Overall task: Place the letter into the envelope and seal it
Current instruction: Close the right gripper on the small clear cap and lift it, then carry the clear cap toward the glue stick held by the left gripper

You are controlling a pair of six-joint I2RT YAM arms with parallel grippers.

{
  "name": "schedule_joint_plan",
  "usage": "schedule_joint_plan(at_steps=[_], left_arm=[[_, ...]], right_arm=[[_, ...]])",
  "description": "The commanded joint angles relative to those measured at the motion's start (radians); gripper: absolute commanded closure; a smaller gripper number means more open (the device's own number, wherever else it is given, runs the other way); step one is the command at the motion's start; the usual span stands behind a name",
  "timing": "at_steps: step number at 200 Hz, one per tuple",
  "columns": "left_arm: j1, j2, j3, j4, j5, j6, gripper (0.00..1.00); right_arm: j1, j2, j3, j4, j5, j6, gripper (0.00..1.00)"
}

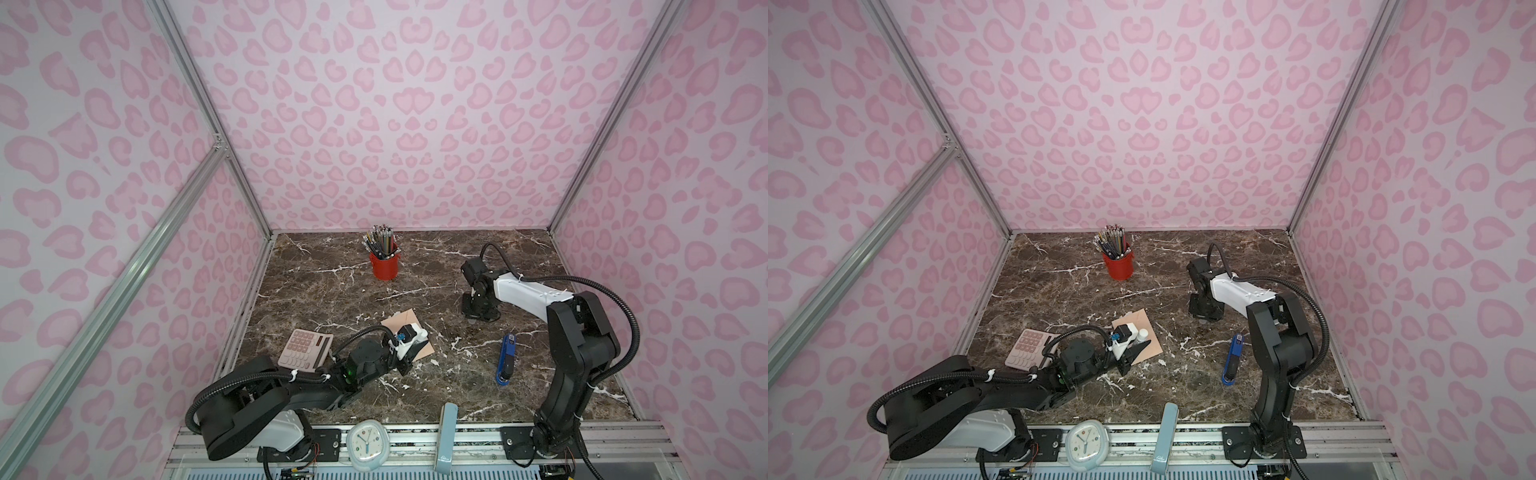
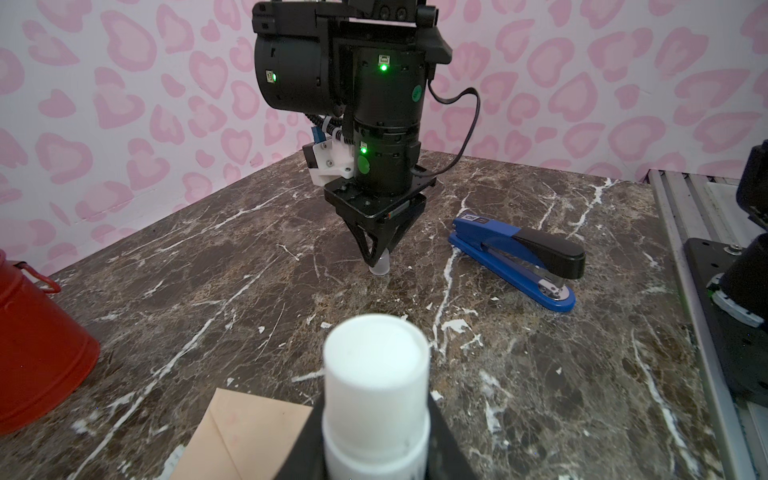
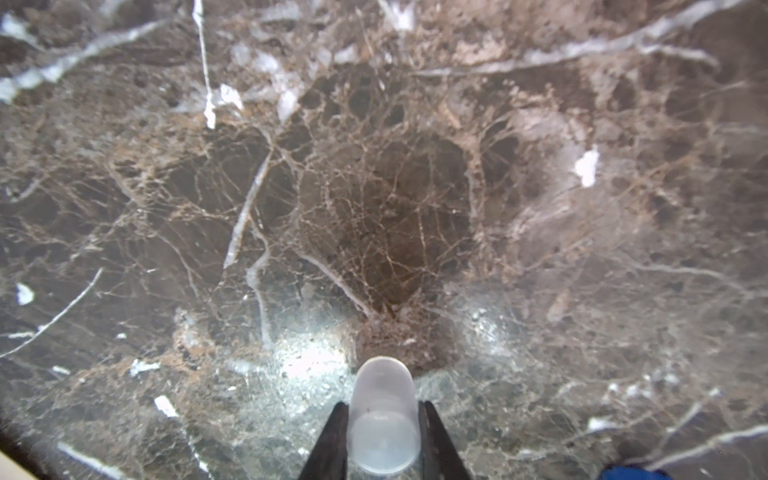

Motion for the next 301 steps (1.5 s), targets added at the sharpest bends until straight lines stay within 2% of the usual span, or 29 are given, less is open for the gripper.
schedule_joint_plan(at_steps=[1,30,67,88,107,131,157,215,301], left_arm=[[0.0,-0.009,-0.001,0.045,0.001,0.007,0.96],[0.0,-0.025,-0.004,0.025,-0.003,0.012,0.96],[0.0,-0.087,-0.029,-0.031,-0.012,0.029,0.96],[0.0,-0.133,-0.026,-0.079,-0.013,0.05,0.96],[0.0,-0.162,-0.017,-0.109,-0.015,0.071,0.96],[0.0,-0.177,-0.003,-0.133,-0.015,0.088,0.96],[0.0,-0.186,0.008,-0.131,-0.016,0.095,0.96],[0.0,-0.19,0.057,-0.152,-0.016,0.081,0.96],[0.0,-0.186,0.081,-0.148,0.0,0.058,0.96]], right_arm=[[0.001,-0.018,0.006,-0.014,0.005,-0.005,0.74],[0.014,-0.09,0.012,-0.045,0.0,-0.03,0.74],[0.065,-0.283,0.022,-0.124,-0.063,-0.134,0.73],[0.104,-0.408,0.018,-0.14,-0.166,-0.191,0.73],[0.115,-0.521,-0.007,-0.116,-0.312,-0.21,0.73],[0.166,-0.626,-0.015,-0.098,-0.375,-0.23,0.74],[0.198,-0.708,-0.053,-0.031,-0.495,-0.231,0.73],[0.249,-0.757,-0.108,0.084,-0.645,-0.181,0.72],[0.273,-0.744,-0.192,0.235,-0.678,-0.104,0.72]])
